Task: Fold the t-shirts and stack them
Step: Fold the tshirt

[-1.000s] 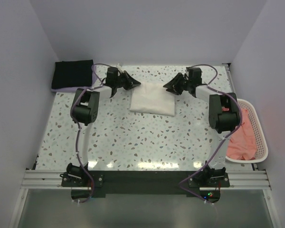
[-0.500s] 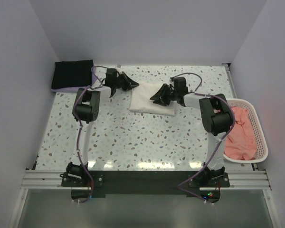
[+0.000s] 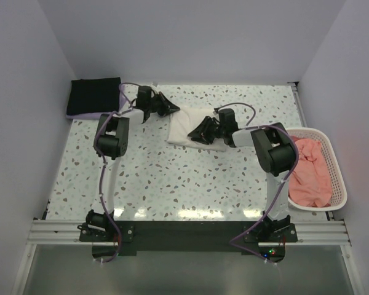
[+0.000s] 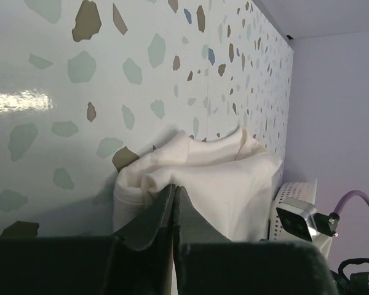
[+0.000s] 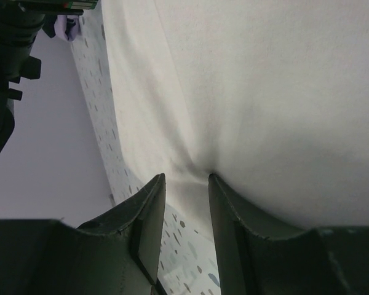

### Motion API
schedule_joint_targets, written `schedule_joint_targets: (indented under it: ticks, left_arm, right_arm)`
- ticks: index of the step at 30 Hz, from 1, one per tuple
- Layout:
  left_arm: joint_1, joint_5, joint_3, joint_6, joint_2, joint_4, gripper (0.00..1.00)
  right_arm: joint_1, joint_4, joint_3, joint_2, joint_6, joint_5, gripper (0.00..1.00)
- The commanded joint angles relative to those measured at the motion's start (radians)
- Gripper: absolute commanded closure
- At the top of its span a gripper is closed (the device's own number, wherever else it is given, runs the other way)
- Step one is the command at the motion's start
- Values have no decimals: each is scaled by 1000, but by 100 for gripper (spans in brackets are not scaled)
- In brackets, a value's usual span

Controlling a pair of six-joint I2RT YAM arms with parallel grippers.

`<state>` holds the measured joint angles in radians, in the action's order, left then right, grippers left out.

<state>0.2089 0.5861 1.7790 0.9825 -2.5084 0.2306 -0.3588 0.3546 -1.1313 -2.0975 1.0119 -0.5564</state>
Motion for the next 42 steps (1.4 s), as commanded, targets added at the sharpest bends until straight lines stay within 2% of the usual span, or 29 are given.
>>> schedule_joint_targets:
  ticks: [1,2,4,5,8,11,16,17,21,25,33,42]
  left_arm:
    - [-19,40,66,-53,108,-43,94]
    - [-19,44,71,-60,137,-54,84]
    - [-22,9,48,-106,181,-114,73]
    - [-22,-14,28,-126,239,-132,61]
    - [-23,-115,-56,-211,344,-265,44]
    - [-23,-158,-121,-286,404,-356,35]
    - [-23,-109,-193,-380,405,-431,30]
    - [-20,-105,-194,-393,399,-441,30]
    - [-3,-101,-182,-476,362,-496,27]
    - [4,-115,-182,-518,323,-522,25]
    - [24,-112,-158,-535,254,-534,26]
    - [76,-163,-190,-515,206,-539,34]
  right_arm:
    - [6,-31,39,-61,-41,82,61]
    - [6,-26,36,-68,-42,57,61]
    - [4,-40,12,-72,-52,32,60]
    - [4,-46,7,-68,-58,21,60]
    - [4,-106,-31,-47,-101,15,60]
    - [4,-146,-80,-24,-122,-7,58]
    - [4,-245,-191,34,-166,-31,49]
    - [4,-264,-205,48,-177,-25,45]
    - [6,-351,-237,152,-225,55,41]
    - [9,-436,-174,273,-251,151,41]
    - [15,-433,-2,534,-263,237,40]
    - [17,-470,71,633,-283,251,40]
